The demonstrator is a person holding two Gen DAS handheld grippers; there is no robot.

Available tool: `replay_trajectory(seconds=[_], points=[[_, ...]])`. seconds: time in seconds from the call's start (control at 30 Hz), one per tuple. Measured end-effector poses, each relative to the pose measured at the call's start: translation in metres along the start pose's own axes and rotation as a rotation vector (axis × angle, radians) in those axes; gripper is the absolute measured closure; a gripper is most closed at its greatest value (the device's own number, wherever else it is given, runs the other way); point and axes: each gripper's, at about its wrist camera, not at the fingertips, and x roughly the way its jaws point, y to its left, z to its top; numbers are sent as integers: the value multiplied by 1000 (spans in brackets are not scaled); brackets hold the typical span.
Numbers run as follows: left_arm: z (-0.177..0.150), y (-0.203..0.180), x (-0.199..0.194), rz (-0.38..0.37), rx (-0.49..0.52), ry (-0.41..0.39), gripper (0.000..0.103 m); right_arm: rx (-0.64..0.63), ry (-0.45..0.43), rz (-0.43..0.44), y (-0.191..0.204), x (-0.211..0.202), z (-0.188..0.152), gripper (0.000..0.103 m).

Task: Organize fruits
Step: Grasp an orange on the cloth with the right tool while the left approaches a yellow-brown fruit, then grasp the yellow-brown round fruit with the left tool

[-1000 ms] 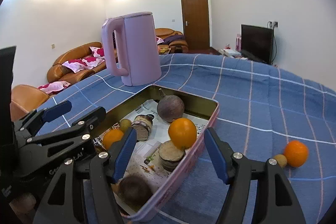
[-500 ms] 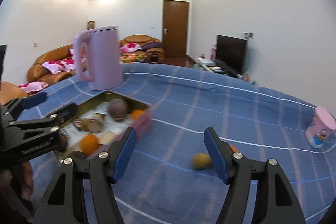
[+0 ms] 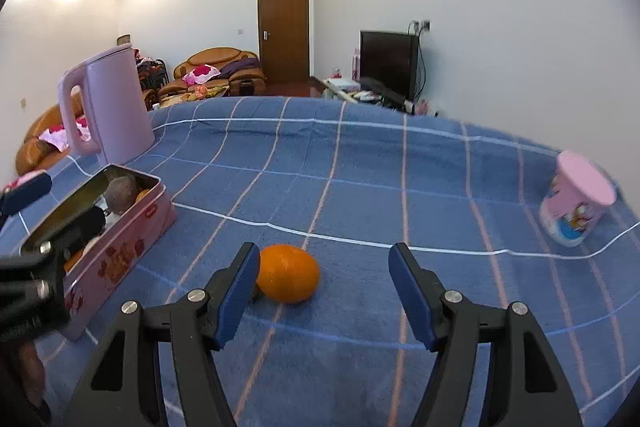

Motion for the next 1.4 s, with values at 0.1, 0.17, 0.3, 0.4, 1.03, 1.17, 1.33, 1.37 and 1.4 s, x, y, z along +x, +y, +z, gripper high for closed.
replay_trajectory(seconds=[0.1, 0.17, 0.3, 0.4, 1.03, 1.17, 1.33, 1.37, 1.4], points=[[2, 0, 6, 17, 2, 9, 9, 26, 32, 33, 2, 15, 1, 35], [2, 0, 11, 22, -5, 17, 9, 42, 47, 57, 2, 21, 2, 35], [2, 2, 17, 26, -19, 33, 9, 88, 100, 85, -2, 35, 2, 35], [1, -1, 19, 24, -14, 40, 9, 126, 156, 112, -5, 47, 0, 35], [-2, -66, 29, -120, 120, 114, 11, 145, 24, -85, -43, 3, -7, 55], [-3, -78, 47, -173, 123, 203, 14, 149, 10, -120, -48, -1, -7, 55], [-8, -86, 65, -216, 113, 283, 27, 165, 11, -125, -52, -1, -6, 55], [-9, -88, 67, -219, 116, 291, 29, 162, 13, -125, -51, 0, -4, 55], [-10, -89, 68, -223, 119, 298, 29, 161, 15, -125, -51, 1, -3, 55]])
